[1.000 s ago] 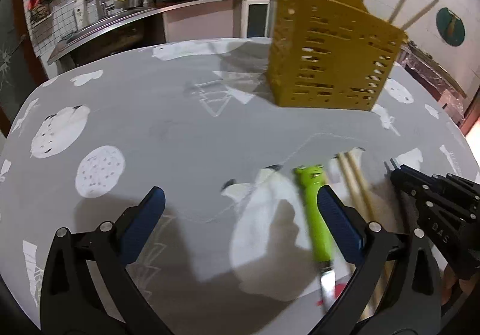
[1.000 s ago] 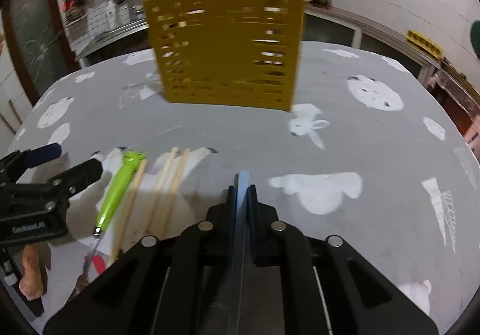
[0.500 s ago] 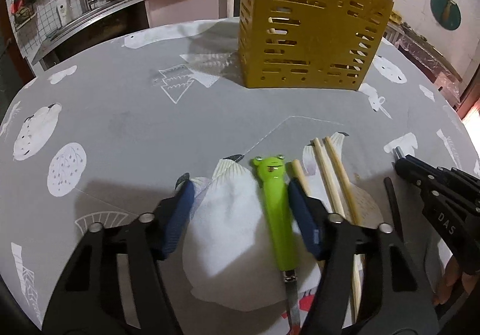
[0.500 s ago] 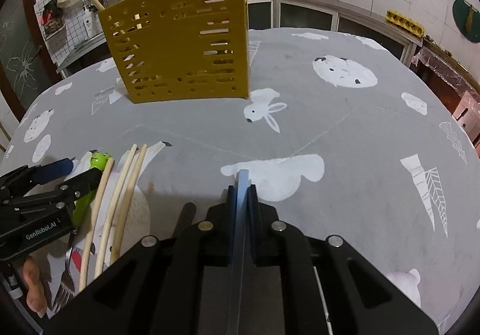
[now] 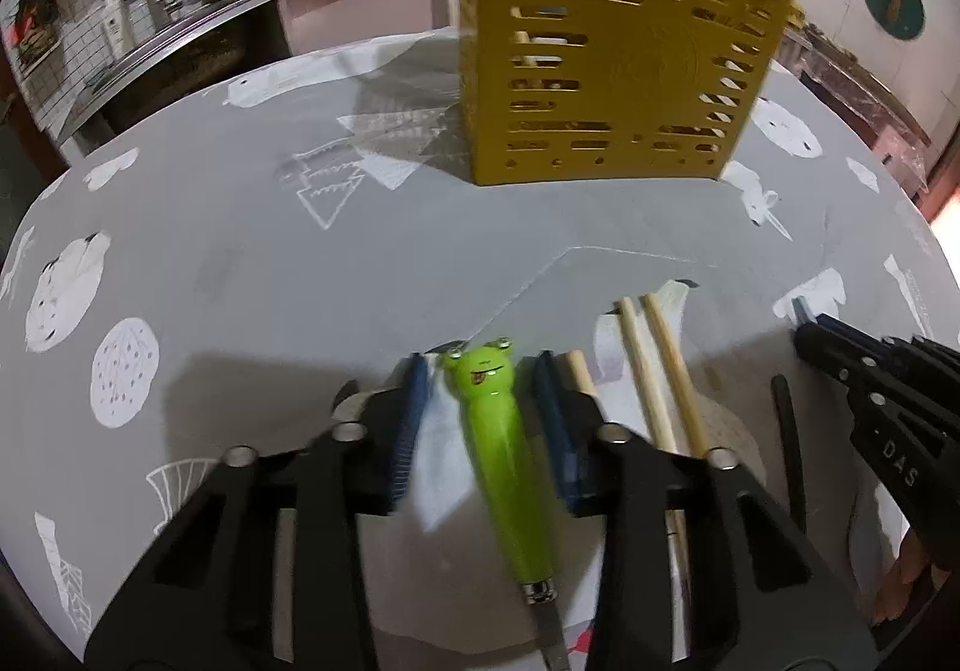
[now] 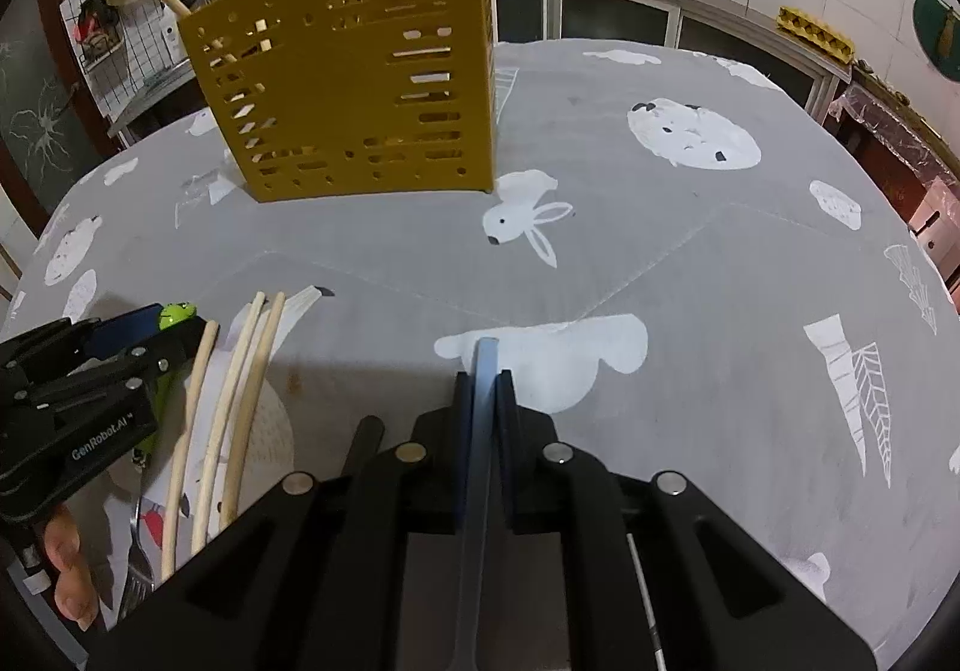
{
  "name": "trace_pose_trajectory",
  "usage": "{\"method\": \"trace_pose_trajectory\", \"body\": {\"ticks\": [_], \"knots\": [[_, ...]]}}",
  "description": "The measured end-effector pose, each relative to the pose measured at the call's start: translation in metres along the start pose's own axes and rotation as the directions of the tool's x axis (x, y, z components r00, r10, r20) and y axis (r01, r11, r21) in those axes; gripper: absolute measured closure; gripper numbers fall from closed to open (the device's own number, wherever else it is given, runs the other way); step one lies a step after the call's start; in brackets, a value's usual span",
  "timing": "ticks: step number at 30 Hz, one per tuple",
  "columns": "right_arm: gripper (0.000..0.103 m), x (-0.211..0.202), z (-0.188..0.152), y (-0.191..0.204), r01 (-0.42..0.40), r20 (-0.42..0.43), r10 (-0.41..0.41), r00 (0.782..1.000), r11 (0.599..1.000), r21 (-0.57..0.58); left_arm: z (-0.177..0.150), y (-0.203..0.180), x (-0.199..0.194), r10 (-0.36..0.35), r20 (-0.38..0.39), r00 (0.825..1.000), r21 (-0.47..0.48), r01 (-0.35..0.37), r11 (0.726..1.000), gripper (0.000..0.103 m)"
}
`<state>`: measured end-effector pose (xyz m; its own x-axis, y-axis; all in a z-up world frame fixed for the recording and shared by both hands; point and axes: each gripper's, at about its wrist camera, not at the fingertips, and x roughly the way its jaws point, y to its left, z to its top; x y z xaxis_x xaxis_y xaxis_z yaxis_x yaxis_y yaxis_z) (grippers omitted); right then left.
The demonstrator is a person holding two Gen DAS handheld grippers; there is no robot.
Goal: Organize utensils
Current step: 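Close the left gripper on the green fork and lift it while the right gripper lifts the spoon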
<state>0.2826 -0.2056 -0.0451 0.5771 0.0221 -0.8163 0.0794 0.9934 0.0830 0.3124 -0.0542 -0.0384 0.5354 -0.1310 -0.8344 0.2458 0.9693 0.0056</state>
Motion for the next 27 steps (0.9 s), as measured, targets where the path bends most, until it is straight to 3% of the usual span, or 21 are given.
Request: {"method": "trace_pose_trajectory", "body": {"ticks": [7, 12, 21, 27], "knots": [[0.094, 0.007, 0.011, -0.001, -0.007, -0.066, 0.008, 0.998, 1.000, 0.007, 0.004, -0.002, 0.001, 0.008, -0.019, 1.000, -0.006, -0.008, 1.000, 0.080], [0.095, 0.005, 0.008, 0.000, -0.003, -0.042, 0.003, 0.999, 1.000, 0.005, 0.001, -0.001, 0.000, 0.007, 0.000, 1.000, -0.024, -0.007, 1.000, 0.081], [0.096, -0.023, -0.007, -0.007, -0.056, 0.131, 0.051, 0.990, 0.998, 0.034, -0.007, 0.001, -0.022, 0.042, 0.089, 0.995, -0.043, -0.038, 0.998, 0.083], [0.096, -0.052, -0.014, -0.013, -0.070, 0.274, 0.055, 0.960, 0.996, 0.047, -0.012, 0.010, -0.064, 0.065, 0.225, 0.972, -0.074, -0.049, 0.996, 0.083]]}}
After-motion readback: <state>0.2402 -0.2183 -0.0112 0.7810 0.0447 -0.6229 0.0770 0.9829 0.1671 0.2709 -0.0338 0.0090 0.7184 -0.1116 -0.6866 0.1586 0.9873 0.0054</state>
